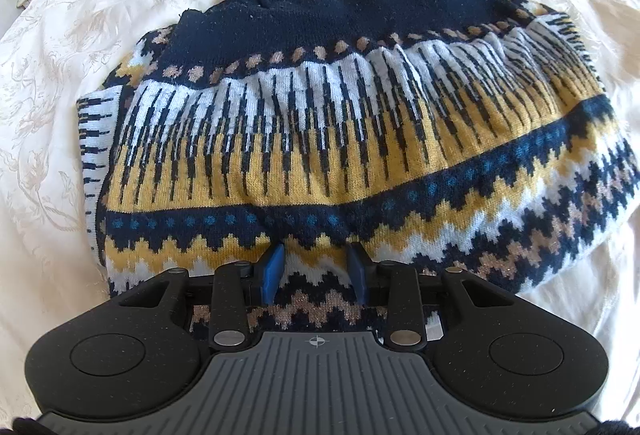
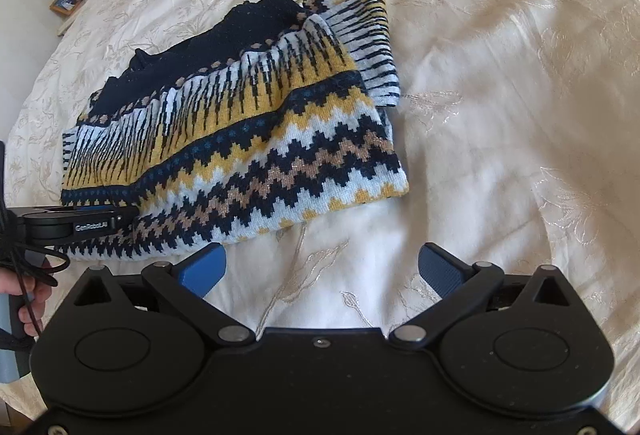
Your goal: Fold small clothes
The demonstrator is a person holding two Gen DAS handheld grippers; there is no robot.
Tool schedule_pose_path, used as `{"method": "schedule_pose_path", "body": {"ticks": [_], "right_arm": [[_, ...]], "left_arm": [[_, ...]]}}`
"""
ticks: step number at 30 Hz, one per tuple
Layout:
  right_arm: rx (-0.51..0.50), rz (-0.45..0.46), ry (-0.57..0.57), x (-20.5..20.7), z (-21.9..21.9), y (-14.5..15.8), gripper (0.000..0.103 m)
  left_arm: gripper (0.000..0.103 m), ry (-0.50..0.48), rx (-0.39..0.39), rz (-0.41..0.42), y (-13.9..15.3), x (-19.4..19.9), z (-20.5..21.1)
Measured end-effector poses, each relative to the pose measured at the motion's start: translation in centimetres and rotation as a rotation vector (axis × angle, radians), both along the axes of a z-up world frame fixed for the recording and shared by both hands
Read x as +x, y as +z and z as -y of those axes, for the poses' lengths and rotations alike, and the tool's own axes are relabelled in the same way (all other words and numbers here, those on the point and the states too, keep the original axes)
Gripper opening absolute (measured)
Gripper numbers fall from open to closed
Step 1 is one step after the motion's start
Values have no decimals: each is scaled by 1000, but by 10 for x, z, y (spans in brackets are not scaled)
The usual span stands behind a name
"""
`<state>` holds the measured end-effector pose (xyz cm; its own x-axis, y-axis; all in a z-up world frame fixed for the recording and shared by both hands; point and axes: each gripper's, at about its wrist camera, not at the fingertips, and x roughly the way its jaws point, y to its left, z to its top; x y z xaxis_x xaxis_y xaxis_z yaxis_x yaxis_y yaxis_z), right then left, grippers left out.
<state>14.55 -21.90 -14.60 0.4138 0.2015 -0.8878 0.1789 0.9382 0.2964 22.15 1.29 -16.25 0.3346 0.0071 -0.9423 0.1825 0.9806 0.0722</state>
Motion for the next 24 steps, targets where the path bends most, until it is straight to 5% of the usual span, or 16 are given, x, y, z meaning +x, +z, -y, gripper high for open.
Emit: {"method": "schedule_pose_path", "body": {"ticks": [5, 13, 24], "right_arm": [[27, -19, -20, 5, 10, -9, 102], [54, -35, -31, 20, 25, -16, 102], [89, -32, -6, 77, 52, -20, 102]], "left_arm": [[35, 70, -64, 65, 20, -2, -7], [35, 84, -30, 80, 28, 40, 15], [38, 151, 13, -30, 3, 74, 23]]}}
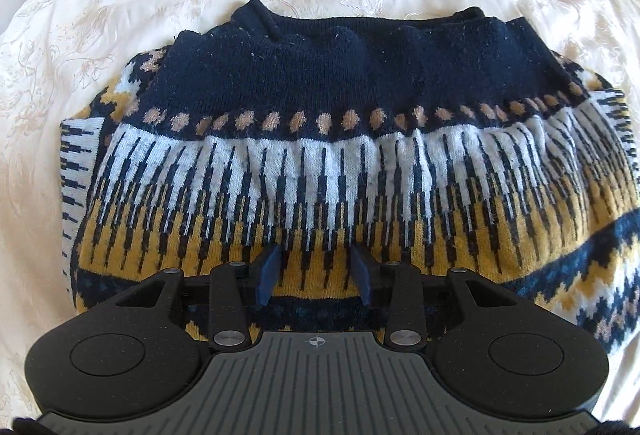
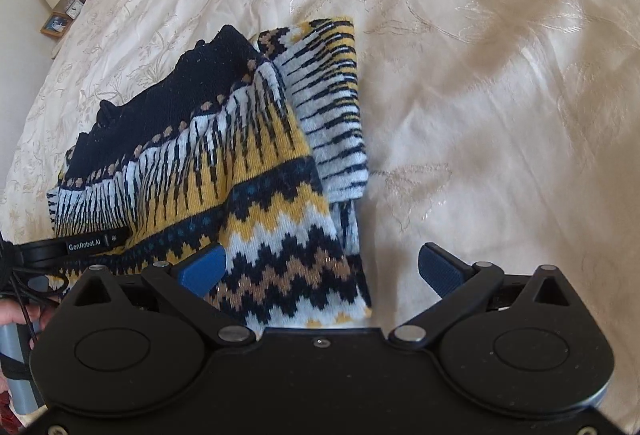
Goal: Fold small clothes
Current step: 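Close the right gripper on the striped side edge of the folded sweater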
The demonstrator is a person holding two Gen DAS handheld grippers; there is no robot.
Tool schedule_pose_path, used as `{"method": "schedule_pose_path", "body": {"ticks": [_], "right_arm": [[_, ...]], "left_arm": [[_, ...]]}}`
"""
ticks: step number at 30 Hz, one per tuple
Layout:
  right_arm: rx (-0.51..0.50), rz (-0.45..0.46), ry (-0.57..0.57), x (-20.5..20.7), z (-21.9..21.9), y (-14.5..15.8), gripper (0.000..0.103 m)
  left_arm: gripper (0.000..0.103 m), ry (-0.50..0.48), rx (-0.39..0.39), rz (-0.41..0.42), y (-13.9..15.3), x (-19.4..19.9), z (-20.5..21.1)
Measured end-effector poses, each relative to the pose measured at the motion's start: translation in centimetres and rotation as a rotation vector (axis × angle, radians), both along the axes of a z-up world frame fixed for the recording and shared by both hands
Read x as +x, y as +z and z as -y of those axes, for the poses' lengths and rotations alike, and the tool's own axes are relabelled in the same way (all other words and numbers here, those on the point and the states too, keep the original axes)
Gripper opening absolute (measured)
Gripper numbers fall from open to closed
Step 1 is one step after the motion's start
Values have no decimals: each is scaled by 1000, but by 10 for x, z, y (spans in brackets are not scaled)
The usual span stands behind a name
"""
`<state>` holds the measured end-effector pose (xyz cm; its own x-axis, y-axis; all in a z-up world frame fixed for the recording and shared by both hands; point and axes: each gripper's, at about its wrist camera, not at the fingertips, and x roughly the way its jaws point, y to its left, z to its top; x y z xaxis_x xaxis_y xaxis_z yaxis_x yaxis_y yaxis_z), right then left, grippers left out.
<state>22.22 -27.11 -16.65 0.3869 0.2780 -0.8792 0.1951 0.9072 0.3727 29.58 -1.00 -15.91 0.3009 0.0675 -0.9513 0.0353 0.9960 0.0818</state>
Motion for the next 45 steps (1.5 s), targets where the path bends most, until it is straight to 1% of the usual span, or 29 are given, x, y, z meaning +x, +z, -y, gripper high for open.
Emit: {"method": "schedule_pose_path", "body": {"ticks": [4, 10, 12, 16, 18, 20, 23, 24, 26, 29, 34, 37, 39, 40, 42, 45], "right_arm": [[33, -4, 40, 28, 5, -9, 102], [150, -2, 106, 56, 9, -39, 103], [171, 32, 99, 58, 10, -43, 103], [245, 60, 83, 57, 22, -45, 103], [284, 89, 41, 50, 27, -47, 103], [302, 123, 14, 44, 29, -47, 103], [295, 147, 51, 42, 27, -44, 103], [323, 148, 77, 42, 27, -43, 103], [409, 122, 126, 49, 20, -45, 103], [360, 129, 150, 51, 13, -44, 103], [390, 122, 108, 64, 17, -48, 101], [386, 121, 105, 70, 21, -48, 90], [373, 127, 112, 71, 24, -48, 77], [373, 127, 110, 70, 26, -49, 74], [374, 126, 100, 67, 31, -51, 63], [398, 125, 76, 63, 40, -54, 60]], "left_arm": [[38, 0, 3, 5, 0, -2, 1], [39, 4, 15, 4, -1, -3, 2], [39, 8, 17, 1, -1, -2, 3], [39, 12, 20, 1, -2, -1, 4], [39, 13, 22, 1, -3, -2, 5], [39, 13, 22, -1, -3, -2, 6], [39, 14, 15, -9, -3, -1, 3], [39, 16, 11, -12, -2, 0, 2], [39, 21, 5, -15, -2, 1, 1], [39, 32, -3, -20, -3, 2, 0], [39, 41, -23, -26, -1, 1, -2], [38, 77, -68, -22, 6, 2, -11], [38, 111, -114, 9, 16, 4, -19], [38, 117, -125, 29, 21, 7, -22], [38, 119, -116, 62, 29, 20, -24], [38, 109, -105, 80, 30, 47, -22]]}}
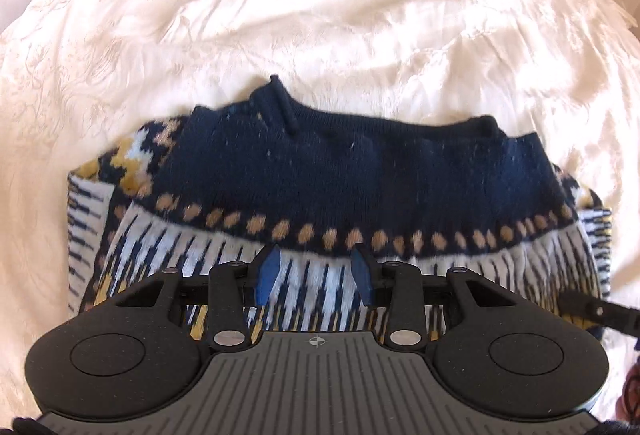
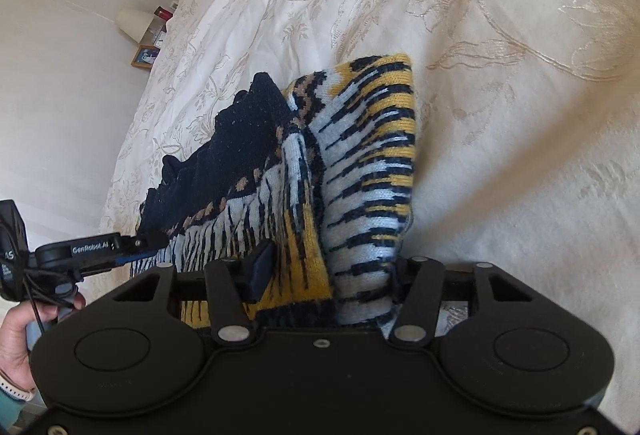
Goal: Fold small clothes
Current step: 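Close the right gripper on the striped side edge of the folded sweater, then fold the held side edge over toward the middle with the right gripper, open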
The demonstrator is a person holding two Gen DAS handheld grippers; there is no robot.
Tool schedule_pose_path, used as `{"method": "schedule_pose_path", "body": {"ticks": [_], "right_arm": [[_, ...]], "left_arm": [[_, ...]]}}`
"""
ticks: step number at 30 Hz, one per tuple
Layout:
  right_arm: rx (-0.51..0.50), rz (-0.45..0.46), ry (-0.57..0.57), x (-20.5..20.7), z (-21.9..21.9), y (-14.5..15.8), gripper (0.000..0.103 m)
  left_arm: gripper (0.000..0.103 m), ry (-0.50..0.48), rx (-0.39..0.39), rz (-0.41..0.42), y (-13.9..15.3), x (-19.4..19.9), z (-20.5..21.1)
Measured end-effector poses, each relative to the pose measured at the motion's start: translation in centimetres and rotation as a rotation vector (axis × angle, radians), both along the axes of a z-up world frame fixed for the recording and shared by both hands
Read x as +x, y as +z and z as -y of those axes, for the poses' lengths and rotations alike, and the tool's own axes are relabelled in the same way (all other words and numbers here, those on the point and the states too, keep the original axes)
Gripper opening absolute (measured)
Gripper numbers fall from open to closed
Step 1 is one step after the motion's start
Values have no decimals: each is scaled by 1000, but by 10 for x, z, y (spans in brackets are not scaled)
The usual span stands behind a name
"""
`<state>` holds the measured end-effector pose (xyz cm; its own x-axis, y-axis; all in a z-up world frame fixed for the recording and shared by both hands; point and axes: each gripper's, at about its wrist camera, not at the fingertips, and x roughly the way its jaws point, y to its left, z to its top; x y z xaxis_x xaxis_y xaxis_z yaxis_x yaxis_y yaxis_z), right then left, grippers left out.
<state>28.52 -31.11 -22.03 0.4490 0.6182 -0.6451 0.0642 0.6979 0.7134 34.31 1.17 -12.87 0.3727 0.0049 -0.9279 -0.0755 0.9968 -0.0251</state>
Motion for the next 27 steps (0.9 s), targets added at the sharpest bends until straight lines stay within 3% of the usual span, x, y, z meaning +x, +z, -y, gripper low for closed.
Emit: {"method": "schedule_pose_path", "body": {"ticks": [5, 9, 13, 19, 20, 23, 27], "right_arm": [[-8, -7, 4, 1, 1, 2, 61], [-17, -11, 18, 4, -1, 3, 61], [-16, -21, 24, 6, -1, 4, 61], [-70, -34, 58, 12, -12, 13, 61], [-86, -37, 63, 13, -14, 14, 58], [-110, -37, 81, 15, -20, 21, 35], [-169, -19, 80, 13, -36, 42, 30]], "left_arm": [[38, -34, 59, -22, -23, 39, 14], [40, -64, 119, -32, -39, 47, 24], [40, -94, 148, -30, -35, 42, 28], [39, -20, 89, 14, 3, -2, 18], [39, -9, 84, 21, 8, -12, 14], [39, 13, 62, 25, 19, -42, 4], [39, 39, 42, 27, 25, -77, -13]]}}
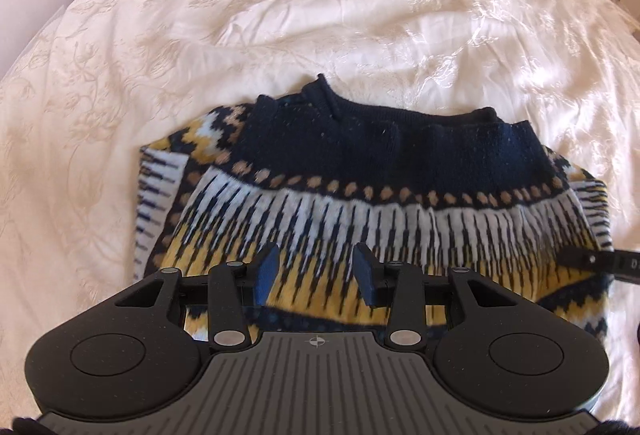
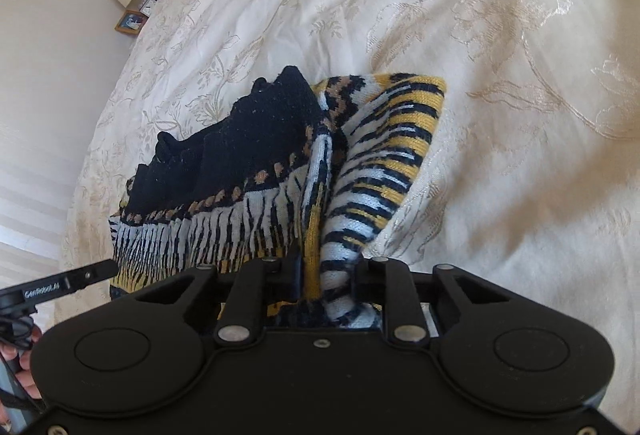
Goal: Fold small clothes
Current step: 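Fold the held side edge over toward the middle with the right gripper, open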
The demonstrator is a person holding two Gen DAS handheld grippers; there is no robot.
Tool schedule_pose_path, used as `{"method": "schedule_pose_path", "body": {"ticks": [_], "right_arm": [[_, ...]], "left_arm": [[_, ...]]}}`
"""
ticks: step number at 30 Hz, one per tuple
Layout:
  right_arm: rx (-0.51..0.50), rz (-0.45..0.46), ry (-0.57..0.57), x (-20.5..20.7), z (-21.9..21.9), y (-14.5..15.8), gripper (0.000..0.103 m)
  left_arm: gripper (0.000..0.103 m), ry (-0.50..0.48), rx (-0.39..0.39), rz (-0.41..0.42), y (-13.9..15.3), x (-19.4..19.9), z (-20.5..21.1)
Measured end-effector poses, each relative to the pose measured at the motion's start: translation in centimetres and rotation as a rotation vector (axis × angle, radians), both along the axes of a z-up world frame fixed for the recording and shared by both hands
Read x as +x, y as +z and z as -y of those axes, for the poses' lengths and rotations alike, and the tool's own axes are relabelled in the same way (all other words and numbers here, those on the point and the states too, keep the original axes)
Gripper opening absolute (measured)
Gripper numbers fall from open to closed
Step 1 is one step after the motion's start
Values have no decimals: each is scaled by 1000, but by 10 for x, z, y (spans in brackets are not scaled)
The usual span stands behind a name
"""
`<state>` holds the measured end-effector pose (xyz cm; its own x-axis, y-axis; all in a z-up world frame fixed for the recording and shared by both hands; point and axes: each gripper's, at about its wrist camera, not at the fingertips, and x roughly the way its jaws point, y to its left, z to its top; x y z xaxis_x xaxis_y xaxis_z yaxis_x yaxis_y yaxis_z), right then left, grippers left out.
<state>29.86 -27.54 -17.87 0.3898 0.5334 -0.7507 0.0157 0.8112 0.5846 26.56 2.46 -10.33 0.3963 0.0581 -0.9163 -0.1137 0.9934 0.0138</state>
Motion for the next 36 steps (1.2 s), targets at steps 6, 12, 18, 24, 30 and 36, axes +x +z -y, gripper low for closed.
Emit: {"method": "schedule_pose_path", "body": {"ticks": [6, 12, 18, 24, 30, 36], "right_arm": [[-48, 43, -13, -6, -34, 42, 29], [-92, 91, 31, -8, -86, 82, 28], [-74, 122, 65, -8, -145, 100, 27], [-64, 118, 124, 0, -213, 96, 27], [-95, 71, 184, 6, -273, 69, 27], [-164, 53, 218, 6, -313, 54, 28]], "left_arm": [[39, 27, -18, -18, 12, -46, -31], [39, 70, -60, -39, 12, -76, -73], [39, 92, -83, -54, 7, -95, -113], [39, 113, -100, -66, 4, -104, -148], [40, 118, -98, -79, 1, -104, -170], [40, 125, -108, -92, -4, -101, -183]]}}
